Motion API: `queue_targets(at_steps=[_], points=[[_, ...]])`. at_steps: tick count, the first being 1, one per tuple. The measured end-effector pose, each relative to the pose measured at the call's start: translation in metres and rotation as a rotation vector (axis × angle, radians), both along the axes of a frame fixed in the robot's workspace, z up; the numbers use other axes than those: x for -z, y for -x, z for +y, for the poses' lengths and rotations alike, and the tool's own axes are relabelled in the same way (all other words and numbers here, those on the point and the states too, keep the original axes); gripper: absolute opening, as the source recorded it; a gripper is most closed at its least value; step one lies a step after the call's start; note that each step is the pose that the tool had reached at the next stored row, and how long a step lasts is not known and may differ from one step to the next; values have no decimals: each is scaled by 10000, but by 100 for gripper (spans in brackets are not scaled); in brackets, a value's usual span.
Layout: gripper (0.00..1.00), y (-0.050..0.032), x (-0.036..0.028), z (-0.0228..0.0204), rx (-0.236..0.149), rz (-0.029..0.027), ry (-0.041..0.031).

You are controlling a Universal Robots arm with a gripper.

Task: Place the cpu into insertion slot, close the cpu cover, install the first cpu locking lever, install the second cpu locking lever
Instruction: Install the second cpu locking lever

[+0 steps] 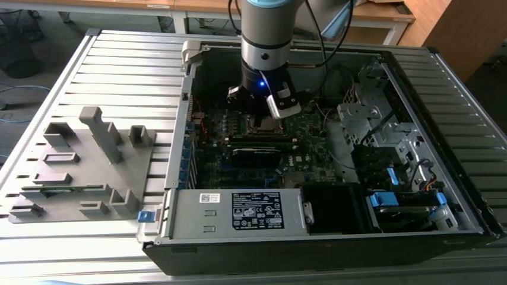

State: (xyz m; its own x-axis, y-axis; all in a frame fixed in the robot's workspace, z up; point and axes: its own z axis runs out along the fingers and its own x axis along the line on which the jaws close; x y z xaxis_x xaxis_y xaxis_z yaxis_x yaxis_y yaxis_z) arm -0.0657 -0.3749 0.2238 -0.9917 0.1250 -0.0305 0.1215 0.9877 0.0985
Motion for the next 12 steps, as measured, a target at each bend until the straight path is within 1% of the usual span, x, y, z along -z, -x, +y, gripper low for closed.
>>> queue_targets(at_steps=[2, 7, 8, 12], points=[[11, -13, 0, 25, 3, -1, 0], [11, -24, 1, 129, 1, 0, 1], [11, -32, 2, 142, 1, 0, -1], [11, -113, 5, 165, 2, 0, 0]])
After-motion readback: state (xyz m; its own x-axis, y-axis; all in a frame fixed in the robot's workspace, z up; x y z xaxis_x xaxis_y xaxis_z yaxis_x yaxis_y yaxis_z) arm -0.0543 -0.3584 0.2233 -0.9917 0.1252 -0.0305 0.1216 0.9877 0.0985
